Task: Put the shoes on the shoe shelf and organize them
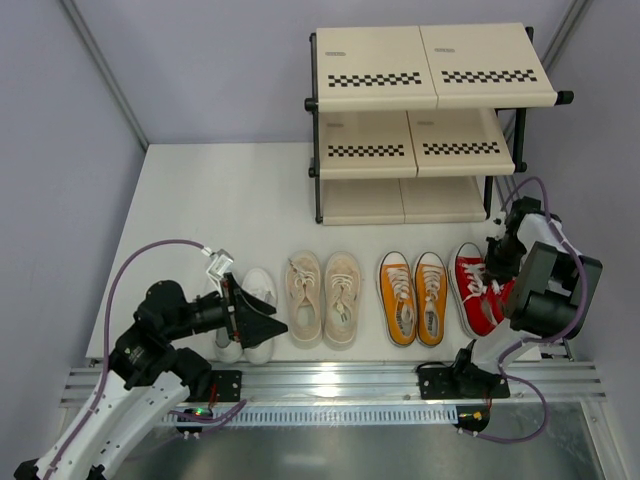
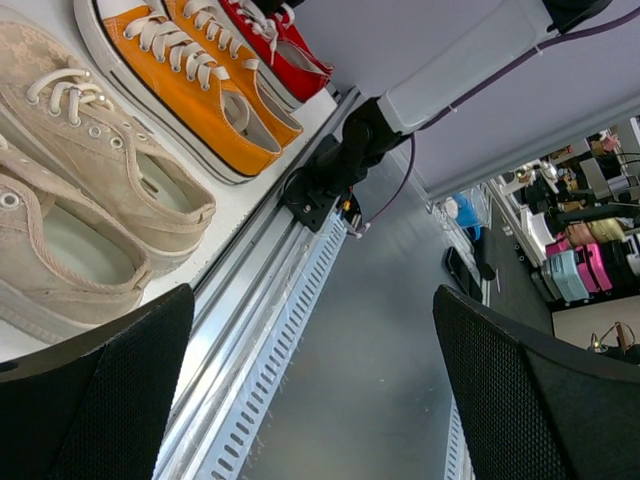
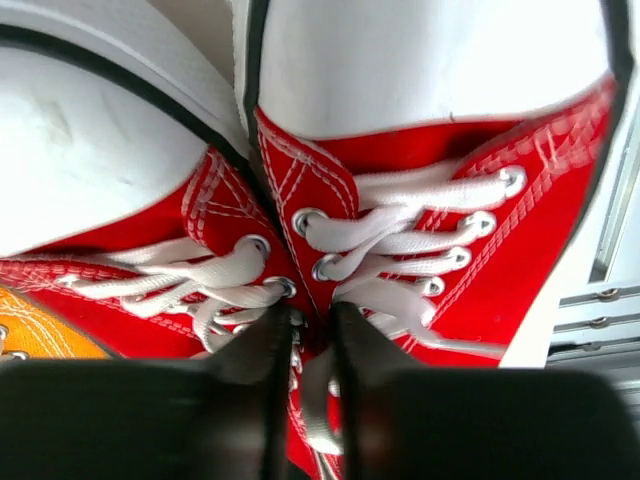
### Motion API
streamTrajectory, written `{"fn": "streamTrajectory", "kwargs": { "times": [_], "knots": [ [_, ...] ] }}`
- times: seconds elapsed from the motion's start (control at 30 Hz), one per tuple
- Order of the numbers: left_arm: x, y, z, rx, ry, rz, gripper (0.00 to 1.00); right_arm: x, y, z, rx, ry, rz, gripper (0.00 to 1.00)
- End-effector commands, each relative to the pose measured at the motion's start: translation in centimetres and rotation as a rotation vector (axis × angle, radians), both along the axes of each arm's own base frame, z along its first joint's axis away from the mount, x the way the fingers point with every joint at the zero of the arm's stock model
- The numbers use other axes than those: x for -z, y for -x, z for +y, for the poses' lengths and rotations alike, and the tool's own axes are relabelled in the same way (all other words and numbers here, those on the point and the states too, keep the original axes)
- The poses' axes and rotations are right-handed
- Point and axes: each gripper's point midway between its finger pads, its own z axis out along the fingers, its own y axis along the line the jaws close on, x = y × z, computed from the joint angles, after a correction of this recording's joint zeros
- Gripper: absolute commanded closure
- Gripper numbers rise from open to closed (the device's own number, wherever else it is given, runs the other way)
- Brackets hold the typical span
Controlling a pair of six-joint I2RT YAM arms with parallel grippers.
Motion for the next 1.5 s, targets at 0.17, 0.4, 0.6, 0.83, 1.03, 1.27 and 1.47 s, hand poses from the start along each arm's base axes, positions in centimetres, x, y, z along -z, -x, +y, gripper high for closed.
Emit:
{"fn": "streamTrajectory", "kwargs": {
  "times": [0.17,0.4,0.6,0.83,1.03,1.27,1.47],
  "knots": [
    [0.2,-0.6,-0.3,-0.012,-0.017,0.019,0.0,-1.1,-3.6,0.3,0.042,-0.063,-0.117,0.96],
    [-0.3,-1.4,-0.2,-0.052,-0.027,0.042,0.0,-8.9,-4.4,-2.2,0.212,0.137,-0.366,0.96],
    [-0.6,-2.3,-0.2,-0.102,-0.028,0.068,0.0,-13.5,-2.2,-1.7,0.279,0.198,-0.489,0.96],
    [-1.4,-3.2,-0.2,-0.156,-0.019,0.107,0.0,-18.6,-3.1,1.4,0.177,0.105,-0.706,0.96],
    [-1.6,-3.6,0.6,-0.22,-0.021,0.108,0.0,-21.4,-3.9,5.0,0.024,0.044,-0.79,0.96],
    [-2.1,-4.3,0.8,-0.258,-0.01,0.103,0.0,-28.5,-3.0,7.1,-0.061,0.051,-0.985,0.96],
    [-2.6,-4.9,0.3,-0.252,-0.017,0.097,0.0,-37.9,-3.1,7.6,-0.102,0.086,-1.189,0.96]
  ]
}}
